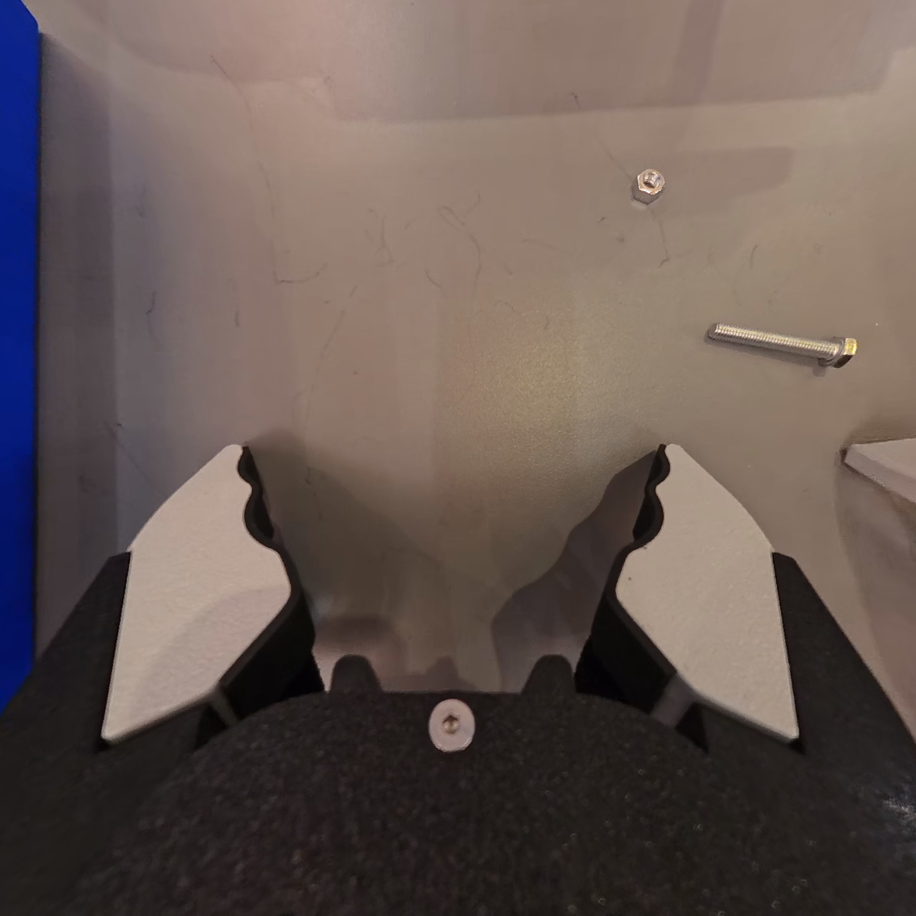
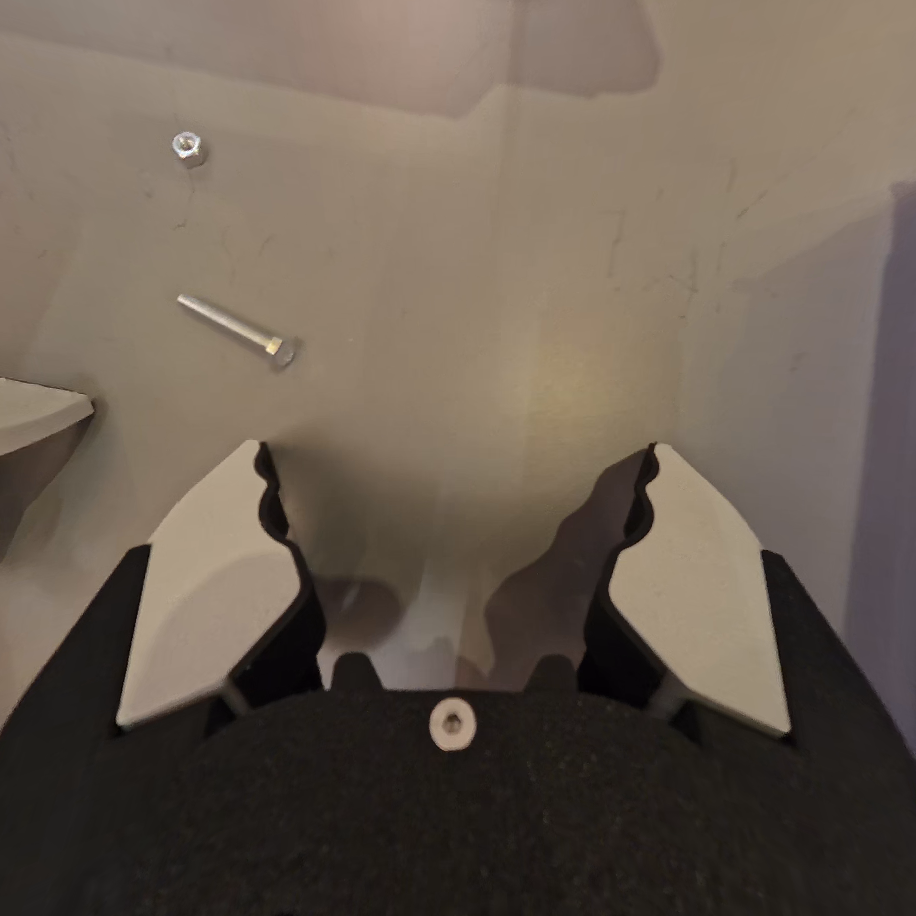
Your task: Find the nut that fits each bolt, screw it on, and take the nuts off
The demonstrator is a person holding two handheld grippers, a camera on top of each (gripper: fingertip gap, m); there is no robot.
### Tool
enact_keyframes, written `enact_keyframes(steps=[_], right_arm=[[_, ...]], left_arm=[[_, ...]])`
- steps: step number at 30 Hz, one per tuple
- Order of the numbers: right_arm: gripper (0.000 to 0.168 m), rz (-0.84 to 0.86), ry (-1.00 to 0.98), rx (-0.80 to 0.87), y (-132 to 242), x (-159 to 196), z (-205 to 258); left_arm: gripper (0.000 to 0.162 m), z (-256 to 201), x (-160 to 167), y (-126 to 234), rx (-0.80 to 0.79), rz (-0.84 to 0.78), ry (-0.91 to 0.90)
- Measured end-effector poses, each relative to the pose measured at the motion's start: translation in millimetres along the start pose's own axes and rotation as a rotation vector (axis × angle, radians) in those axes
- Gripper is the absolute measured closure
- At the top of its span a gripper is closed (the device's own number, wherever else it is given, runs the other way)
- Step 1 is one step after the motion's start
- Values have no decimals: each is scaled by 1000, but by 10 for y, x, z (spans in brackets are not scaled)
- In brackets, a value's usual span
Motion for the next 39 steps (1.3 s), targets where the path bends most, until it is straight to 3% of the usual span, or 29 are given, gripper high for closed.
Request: enact_keyframes(steps=[14, 15, 17, 19, 22, 25, 27, 33, 39], right_arm=[[27, 20, 17, -8, -50, -44, 14], [33, 35, 29, -15, -40, -55, 9], [86, -21, 92, -104, 58, -111, 48], [94, -175, 176, -272, 292, -247, 131], [111, -375, 389, -492, 673, -368, 144], [127, -319, 533, -530, 675, -370, 44], [122, -229, 540, -588, 560, -359, 62], [130, -150, 674, -667, 246, -405, 294], [134, -92, 751, -654, 20, -356, 347]], left_arm=[[16, 14, -42, -51, 31, 9, -36], [16, 16, -53, -56, 40, 21, -43], [26, 19, -103, -47, 61, 39, -64], [77, -6, -213, 94, 141, -125, -101], [88, 56, -440, 496, 167, -458, -180], [95, 211, -618, 709, 69, -650, -236], [105, 200, -701, 696, 131, -685, -261], [103, 6, -884, 246, 380, -611, -212], [105, 7, -808, 182, 345, -638, -302]])
Point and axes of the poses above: each gripper's, where its closed fingertips meet, y back along the fingers, x out of its underside, z = x × y across the jaws, the point moved 5 cm from there along y, back along the fingers, and after that the axes turned 9 degrees about -y, right-handed, at the moved point
